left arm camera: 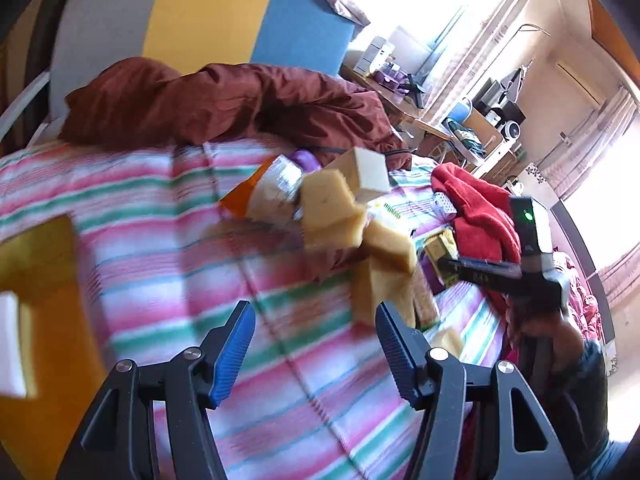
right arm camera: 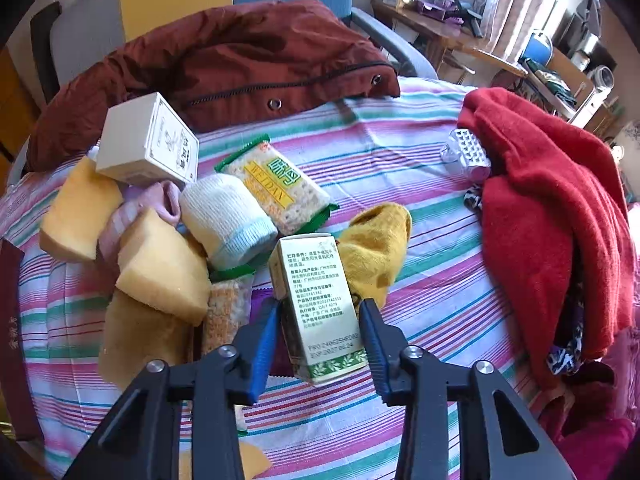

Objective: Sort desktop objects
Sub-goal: 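Grasp the small green-labeled box with the right tool while the left tool grasps a yellow sponge, then carry the yellow sponge and green box into the tray with both tools, release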

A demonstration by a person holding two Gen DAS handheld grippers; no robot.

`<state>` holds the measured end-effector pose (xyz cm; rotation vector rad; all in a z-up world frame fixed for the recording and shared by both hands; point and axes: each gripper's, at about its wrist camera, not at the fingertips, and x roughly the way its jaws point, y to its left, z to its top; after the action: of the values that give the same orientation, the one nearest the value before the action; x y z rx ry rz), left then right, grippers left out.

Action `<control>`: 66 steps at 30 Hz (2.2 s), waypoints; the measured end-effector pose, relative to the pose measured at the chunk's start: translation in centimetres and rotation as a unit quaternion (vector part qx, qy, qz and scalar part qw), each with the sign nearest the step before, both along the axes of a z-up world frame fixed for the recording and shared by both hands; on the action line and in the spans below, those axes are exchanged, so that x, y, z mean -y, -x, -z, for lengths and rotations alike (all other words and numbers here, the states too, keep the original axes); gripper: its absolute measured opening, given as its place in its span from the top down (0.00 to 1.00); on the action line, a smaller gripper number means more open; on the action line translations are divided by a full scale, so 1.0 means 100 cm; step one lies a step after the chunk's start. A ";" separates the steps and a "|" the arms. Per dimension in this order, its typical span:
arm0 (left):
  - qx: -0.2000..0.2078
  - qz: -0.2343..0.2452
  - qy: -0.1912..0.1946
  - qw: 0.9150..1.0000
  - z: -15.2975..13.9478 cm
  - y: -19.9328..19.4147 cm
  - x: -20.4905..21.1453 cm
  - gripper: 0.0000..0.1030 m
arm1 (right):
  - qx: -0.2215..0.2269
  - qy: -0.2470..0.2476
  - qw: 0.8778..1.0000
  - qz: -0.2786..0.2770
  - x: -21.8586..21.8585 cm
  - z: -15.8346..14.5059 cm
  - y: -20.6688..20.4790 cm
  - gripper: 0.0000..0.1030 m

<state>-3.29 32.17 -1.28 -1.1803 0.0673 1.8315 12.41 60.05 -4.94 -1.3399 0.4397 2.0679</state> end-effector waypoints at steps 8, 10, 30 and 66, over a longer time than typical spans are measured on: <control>0.015 -0.004 0.018 1.000 0.014 0.028 -0.066 0.34 | -0.036 0.005 0.999 -0.012 0.001 -0.011 0.000 0.68; 0.017 -0.005 0.023 1.000 0.018 0.033 -0.078 0.29 | -0.041 0.003 0.999 -0.016 0.003 -0.013 0.000 0.68; -0.047 0.012 0.037 0.998 0.024 0.015 -0.092 0.58 | -0.097 0.006 0.993 -0.072 0.020 -0.028 0.005 0.68; -0.057 -0.310 0.060 0.947 0.010 0.007 0.311 0.49 | -0.170 0.188 0.864 -0.434 0.351 -0.060 0.113 0.59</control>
<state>-4.00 1.10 -2.25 -1.2701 -0.1457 2.4754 1.07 24.94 1.10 -1.5747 0.4484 3.1278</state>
